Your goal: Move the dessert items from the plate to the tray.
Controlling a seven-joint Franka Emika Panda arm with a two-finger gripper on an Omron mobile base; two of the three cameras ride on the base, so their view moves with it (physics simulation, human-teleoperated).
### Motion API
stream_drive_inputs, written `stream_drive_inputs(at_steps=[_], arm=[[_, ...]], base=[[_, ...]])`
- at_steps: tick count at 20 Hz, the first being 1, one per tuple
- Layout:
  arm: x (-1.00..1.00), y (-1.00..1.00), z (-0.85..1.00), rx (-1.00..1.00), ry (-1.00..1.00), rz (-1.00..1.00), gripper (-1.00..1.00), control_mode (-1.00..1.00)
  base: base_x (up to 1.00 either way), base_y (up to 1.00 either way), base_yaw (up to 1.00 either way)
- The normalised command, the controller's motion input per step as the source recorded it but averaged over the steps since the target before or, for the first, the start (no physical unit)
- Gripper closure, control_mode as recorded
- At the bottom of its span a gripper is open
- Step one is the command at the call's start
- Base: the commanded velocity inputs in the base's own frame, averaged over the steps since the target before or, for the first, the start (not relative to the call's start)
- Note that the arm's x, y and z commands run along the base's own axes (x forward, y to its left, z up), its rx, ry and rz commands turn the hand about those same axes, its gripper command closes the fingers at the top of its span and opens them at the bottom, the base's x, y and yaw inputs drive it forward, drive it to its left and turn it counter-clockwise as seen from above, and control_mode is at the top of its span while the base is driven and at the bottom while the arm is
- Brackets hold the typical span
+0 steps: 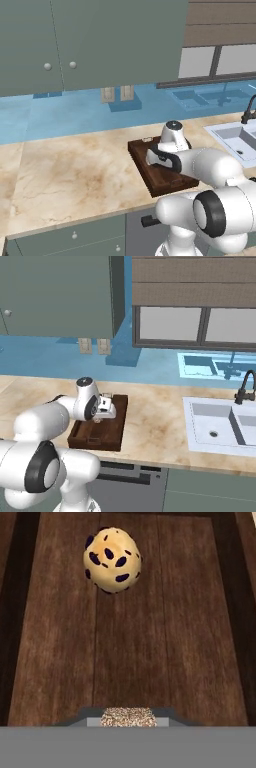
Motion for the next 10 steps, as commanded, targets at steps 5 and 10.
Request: stream_drive_inputs(at_steps=[5,10], arm=[[0.0,0.0,-0.23,0.0,0.0,0.0,1.0,-1.0],[0.0,0.0,-0.15,0.0,0.0,0.0,1.0,-1.0]], base=[[0.0,0.0,0.0],[0.0,0.0,0.0]])
